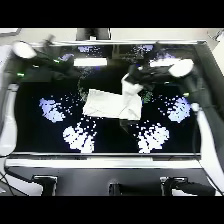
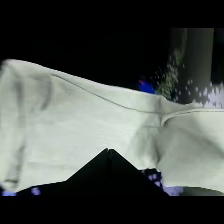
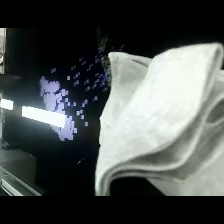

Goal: Fold the clothes and pants, and hang the long-sleeved shirts on hangers.

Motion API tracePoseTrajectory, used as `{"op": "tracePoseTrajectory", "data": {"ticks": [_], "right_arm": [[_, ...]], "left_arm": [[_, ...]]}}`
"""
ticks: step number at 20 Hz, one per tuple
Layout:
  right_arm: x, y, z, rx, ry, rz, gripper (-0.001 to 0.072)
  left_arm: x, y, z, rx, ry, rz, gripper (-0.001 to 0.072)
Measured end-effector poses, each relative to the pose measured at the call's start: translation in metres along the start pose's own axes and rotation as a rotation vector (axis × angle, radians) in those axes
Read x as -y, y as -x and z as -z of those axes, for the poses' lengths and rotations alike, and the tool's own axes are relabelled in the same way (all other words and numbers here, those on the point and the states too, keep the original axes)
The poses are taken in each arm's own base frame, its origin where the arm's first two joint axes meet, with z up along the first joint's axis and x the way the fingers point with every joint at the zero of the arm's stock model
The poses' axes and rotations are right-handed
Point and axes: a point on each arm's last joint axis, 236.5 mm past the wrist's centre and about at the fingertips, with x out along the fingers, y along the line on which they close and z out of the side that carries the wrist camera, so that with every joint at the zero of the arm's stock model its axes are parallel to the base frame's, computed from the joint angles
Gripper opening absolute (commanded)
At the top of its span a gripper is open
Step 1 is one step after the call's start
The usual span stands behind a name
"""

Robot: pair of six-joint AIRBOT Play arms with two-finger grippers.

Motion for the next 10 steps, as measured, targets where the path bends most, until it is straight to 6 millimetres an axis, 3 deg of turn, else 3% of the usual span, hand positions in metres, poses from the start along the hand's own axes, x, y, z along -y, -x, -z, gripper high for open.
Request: {"op": "tracePoseTrajectory", "data": {"ticks": [2, 4, 7, 10], "right_arm": [[-0.006, -0.041, 0.013, -0.017, -0.023, -0.018, 0.0027], [-0.007, -0.08, 0.027, -0.029, -0.056, -0.034, 0.0027], [0.002, -0.125, 0.043, -0.034, -0.114, -0.041, 0.0027], [0.009, -0.152, 0.05, -0.031, -0.166, -0.056, 0.0028]], "left_arm": [[-0.021, 0.044, -0.014, 0.061, 0.019, -0.036, 0.0014], [-0.038, 0.076, -0.021, 0.1, 0.039, -0.063, 0.0014], [-0.057, 0.102, -0.024, 0.124, 0.061, -0.096, 0.0014], [-0.065, 0.112, -0.023, 0.126, 0.061, -0.108, 0.0015]]}}
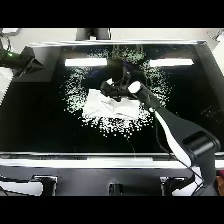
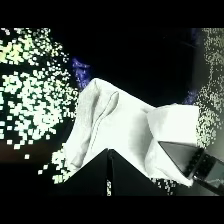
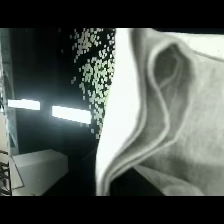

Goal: Fold the clothes and pants, and hang the long-sleeved shirts on hangers.

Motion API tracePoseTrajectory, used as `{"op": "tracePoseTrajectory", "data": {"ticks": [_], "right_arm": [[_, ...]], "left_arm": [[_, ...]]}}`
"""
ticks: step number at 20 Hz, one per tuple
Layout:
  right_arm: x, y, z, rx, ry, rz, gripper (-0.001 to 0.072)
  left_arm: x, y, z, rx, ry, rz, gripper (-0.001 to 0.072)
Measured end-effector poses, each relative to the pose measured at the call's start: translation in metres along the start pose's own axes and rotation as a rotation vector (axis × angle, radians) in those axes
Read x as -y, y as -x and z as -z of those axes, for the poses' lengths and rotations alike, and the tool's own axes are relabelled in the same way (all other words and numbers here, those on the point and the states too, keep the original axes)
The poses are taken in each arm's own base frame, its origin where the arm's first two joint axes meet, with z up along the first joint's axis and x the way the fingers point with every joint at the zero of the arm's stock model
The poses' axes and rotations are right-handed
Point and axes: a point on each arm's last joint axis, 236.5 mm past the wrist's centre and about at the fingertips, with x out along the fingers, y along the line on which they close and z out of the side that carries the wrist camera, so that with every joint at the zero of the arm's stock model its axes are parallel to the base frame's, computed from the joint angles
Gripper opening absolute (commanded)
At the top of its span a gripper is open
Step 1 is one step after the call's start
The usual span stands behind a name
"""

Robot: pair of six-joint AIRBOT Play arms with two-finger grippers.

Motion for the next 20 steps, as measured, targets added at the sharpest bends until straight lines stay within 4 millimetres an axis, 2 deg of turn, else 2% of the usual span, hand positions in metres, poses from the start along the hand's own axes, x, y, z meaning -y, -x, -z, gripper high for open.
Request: {"op": "tracePoseTrajectory", "data": {"ticks": [3, 7, 8, 10, 11, 13, 15, 17, 19, 20], "right_arm": [[0.006, -0.012, 0.003, -0.001, -0.028, -0.008, 0.0028], [0.009, -0.019, 0.006, -0.007, -0.053, -0.016, 0.0032], [0.009, -0.019, 0.007, -0.011, -0.059, -0.019, 0.0114], [0.008, -0.02, 0.012, -0.032, -0.065, -0.023, 0.0452], [0.006, -0.02, 0.014, -0.04, -0.073, -0.03, 0.0526], [-0.001, -0.018, 0.015, -0.05, -0.086, -0.056, 0.0526], [-0.019, -0.008, 0.014, -0.051, -0.085, -0.104, 0.0541], [-0.034, 0.01, 0.002, -0.029, -0.074, -0.141, 0.0541], [-0.043, 0.042, -0.022, 0.0, -0.056, -0.17, 0.0542], [-0.041, 0.06, -0.036, 0.016, -0.046, -0.173, 0.0565]], "left_arm": [[-0.004, 0.003, -0.001, 0.001, -0.003, -0.006, 0.0015], [-0.006, 0.004, -0.001, 0.0, -0.006, -0.01, 0.0015], [-0.006, 0.005, -0.001, 0.0, -0.006, -0.01, 0.0015], [-0.006, 0.005, -0.001, 0.0, -0.007, -0.01, 0.0015], [-0.006, 0.005, -0.001, 0.0, -0.007, -0.01, 0.0015], [-0.006, 0.005, 0.0, -0.001, -0.007, -0.01, 0.0016], [-0.007, 0.005, 0.0, -0.001, -0.007, -0.01, 0.0015], [-0.007, 0.005, 0.0, -0.001, -0.007, -0.01, 0.0015], [-0.007, 0.005, 0.0, -0.001, -0.008, -0.01, 0.0015], [-0.007, 0.005, 0.0, -0.001, -0.008, -0.011, 0.0016]]}}
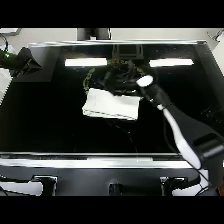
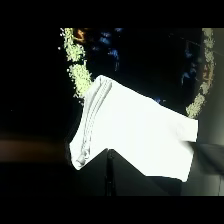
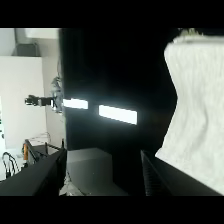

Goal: Fold the clothes and pants, and hang the long-sleeved shirts on hangers.

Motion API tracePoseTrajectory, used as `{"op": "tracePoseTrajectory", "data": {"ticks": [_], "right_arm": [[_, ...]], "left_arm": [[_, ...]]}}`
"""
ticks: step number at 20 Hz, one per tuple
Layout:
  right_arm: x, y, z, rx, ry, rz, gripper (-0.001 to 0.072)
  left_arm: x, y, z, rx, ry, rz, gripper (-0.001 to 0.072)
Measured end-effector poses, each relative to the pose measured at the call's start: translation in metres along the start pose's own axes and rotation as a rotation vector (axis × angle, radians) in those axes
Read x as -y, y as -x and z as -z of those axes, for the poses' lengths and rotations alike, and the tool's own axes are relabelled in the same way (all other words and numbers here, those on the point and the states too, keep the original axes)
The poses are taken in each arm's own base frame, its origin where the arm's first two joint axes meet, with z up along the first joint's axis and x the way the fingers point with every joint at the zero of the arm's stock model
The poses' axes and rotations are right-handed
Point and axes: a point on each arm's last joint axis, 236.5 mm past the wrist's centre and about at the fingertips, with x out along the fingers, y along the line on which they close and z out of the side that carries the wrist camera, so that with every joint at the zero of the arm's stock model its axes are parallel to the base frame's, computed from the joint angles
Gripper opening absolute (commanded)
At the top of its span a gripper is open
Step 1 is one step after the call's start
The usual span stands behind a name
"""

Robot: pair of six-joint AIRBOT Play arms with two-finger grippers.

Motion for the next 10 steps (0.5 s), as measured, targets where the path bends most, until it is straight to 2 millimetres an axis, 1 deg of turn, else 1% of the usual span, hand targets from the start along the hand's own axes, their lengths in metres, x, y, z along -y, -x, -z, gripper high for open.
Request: {"op": "tracePoseTrajectory", "data": {"ticks": [1, 2, 3, 5, 6, 7, 9, 10], "right_arm": [[0.002, 0.02, -0.016, 0.015, 0.006, 0.005, 0.064], [0.01, 0.043, -0.031, 0.023, 0.013, 0.018, 0.0669], [0.02, 0.065, -0.043, 0.021, 0.014, 0.034, 0.0669], [0.053, 0.11, -0.064, 0.01, 0.022, 0.095, 0.0678], [0.072, 0.131, -0.07, -0.002, 0.027, 0.132, 0.068], [0.093, 0.149, -0.072, -0.026, 0.027, 0.169, 0.0684], [0.128, 0.169, -0.071, -0.076, 0.015, 0.219, 0.0686], [0.144, 0.173, -0.069, -0.101, 0.008, 0.231, 0.0686]], "left_arm": [[0.0, 0.0, 0.0, 0.0, 0.0, 0.0, 0.0016], [0.0, 0.0, 0.0, 0.0, 0.0, 0.0, 0.0016], [0.0, 0.0, 0.0, 0.0, 0.0, 0.0, 0.0016], [0.0, 0.0, 0.0, 0.0, 0.0, 0.0, 0.0016], [0.0, 0.0, 0.0, 0.0, 0.0, 0.0, 0.0016], [0.0, 0.0, 0.0, 0.0, 0.0, 0.0, 0.0016], [0.0, 0.0, 0.0, 0.0, 0.0, 0.0, 0.0016], [0.0, 0.0, 0.0, 0.0, 0.0, 0.0, 0.0016]]}}
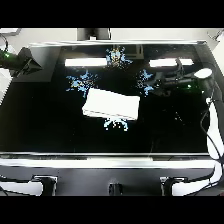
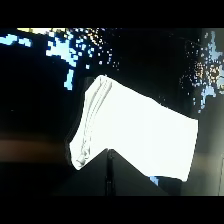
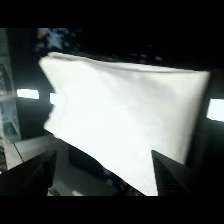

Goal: Fold the clothes and pants, and hang the long-sleeved shirts on hangers.

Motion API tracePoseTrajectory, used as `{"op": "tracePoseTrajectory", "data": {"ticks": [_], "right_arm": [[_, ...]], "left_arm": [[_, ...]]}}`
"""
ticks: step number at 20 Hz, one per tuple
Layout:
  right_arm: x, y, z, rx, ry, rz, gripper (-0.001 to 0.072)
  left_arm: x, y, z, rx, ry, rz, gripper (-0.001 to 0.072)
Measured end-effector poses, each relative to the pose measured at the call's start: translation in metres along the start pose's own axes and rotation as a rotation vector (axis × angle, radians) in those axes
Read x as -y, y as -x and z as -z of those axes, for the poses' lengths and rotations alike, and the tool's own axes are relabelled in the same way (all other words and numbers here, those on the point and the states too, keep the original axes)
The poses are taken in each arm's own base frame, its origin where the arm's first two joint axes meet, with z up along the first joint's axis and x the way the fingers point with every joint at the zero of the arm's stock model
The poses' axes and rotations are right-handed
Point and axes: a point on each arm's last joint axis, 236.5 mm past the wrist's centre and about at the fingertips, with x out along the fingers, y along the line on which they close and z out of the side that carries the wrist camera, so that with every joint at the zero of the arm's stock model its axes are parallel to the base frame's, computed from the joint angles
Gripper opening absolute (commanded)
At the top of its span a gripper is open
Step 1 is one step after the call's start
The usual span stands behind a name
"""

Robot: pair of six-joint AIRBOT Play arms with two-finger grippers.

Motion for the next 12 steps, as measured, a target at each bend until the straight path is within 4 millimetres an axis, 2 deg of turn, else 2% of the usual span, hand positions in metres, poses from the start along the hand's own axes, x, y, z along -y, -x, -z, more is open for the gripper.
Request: {"op": "tracePoseTrajectory", "data": {"ticks": [2, 5, 8, 12], "right_arm": [[0.027, -0.008, 0.009, -0.068, -0.016, 0.008, 0.0686], [0.056, -0.025, 0.018, -0.137, -0.05, -0.01, 0.0685], [0.07, -0.046, 0.03, -0.201, -0.074, -0.044, 0.0685], [0.073, -0.073, 0.047, -0.271, -0.07, -0.062, 0.0684]], "left_arm": [[0.0, 0.0, 0.0, 0.0, 0.0, 0.0, 0.0016], [0.0, 0.0, 0.0, 0.0, 0.0, 0.0, 0.0016], [0.0, 0.0, 0.0, -0.001, 0.0, 0.0, 0.0016], [0.0, 0.0, 0.0, -0.001, 0.0, 0.0, 0.0016]]}}
